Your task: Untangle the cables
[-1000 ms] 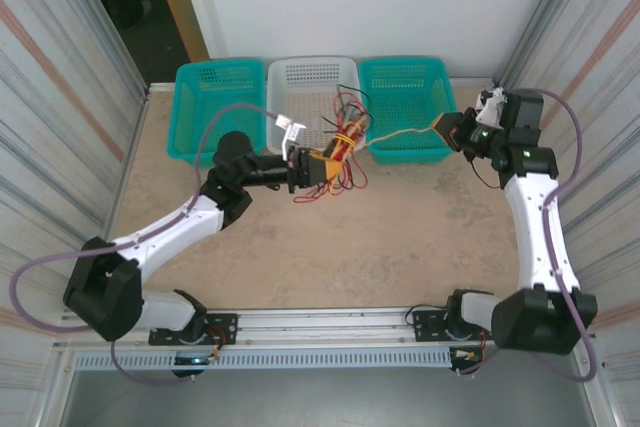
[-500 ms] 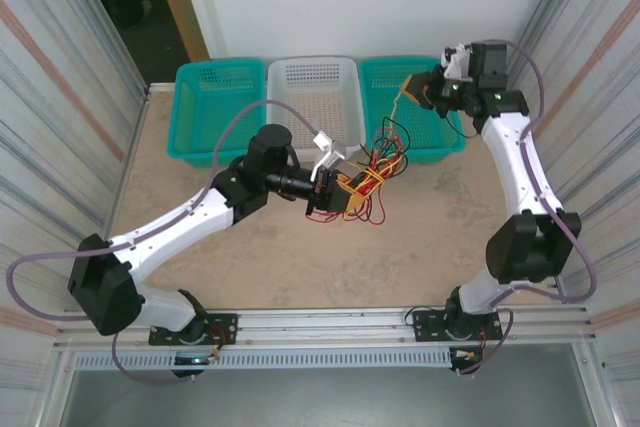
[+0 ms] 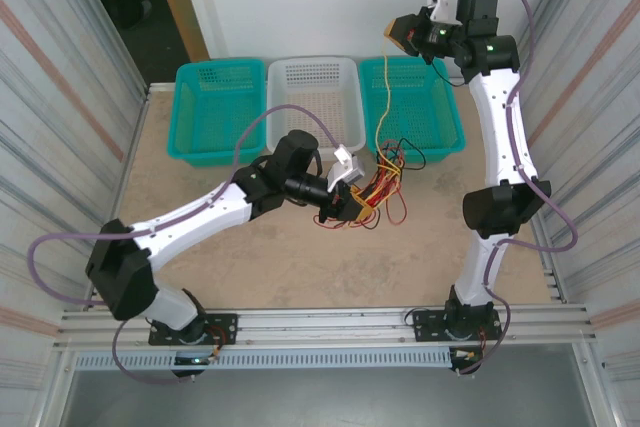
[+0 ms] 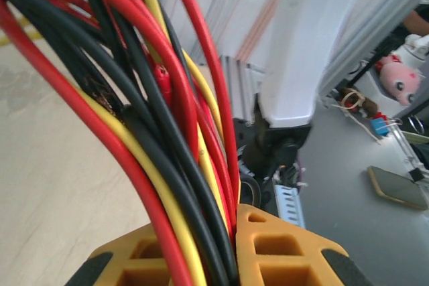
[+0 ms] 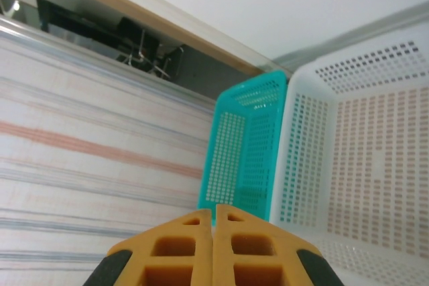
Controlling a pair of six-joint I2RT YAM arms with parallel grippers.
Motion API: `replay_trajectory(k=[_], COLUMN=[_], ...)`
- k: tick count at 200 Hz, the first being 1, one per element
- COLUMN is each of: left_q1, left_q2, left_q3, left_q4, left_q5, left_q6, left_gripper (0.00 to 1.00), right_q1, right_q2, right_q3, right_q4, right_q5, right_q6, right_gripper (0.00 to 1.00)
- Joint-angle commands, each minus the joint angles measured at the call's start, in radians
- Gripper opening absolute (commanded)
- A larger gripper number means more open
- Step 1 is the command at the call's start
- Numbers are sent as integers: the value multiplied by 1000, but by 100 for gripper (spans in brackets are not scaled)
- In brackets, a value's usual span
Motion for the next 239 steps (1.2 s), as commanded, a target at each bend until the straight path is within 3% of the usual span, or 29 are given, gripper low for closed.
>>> replay_trajectory(k=[1, 24, 64, 117, 171, 208, 239], left_q1=[22, 30, 105, 205, 218, 264, 277], left_q2=[48, 62, 43, -45, -72, -75, -104], left_q3=[-24, -29, -120, -278, -300, -351, -358], left_q4=[9, 55, 263, 614, 696, 846, 785], left_q5=[16, -96, -182, -109, -73, -50, -50], left_q6=[-5, -38, -257, -510, -559, -664, -619], left_gripper=[0, 0, 0, 0, 0, 0, 0], right_q1=[-8, -8, -38, -193, -266, -307, -363], right_q2=[9, -32, -186, -445, -580, -645, -694], right_q3=[59, 35, -123, -454, -680, -783, -865], right_q4=[59, 66, 111, 280, 350, 342, 340], right_q5=[38, 33, 49, 13, -22, -27, -50], right_q6=[49, 48, 34, 105, 142, 133, 133], right_gripper=[0, 0, 0, 0, 0, 0, 0])
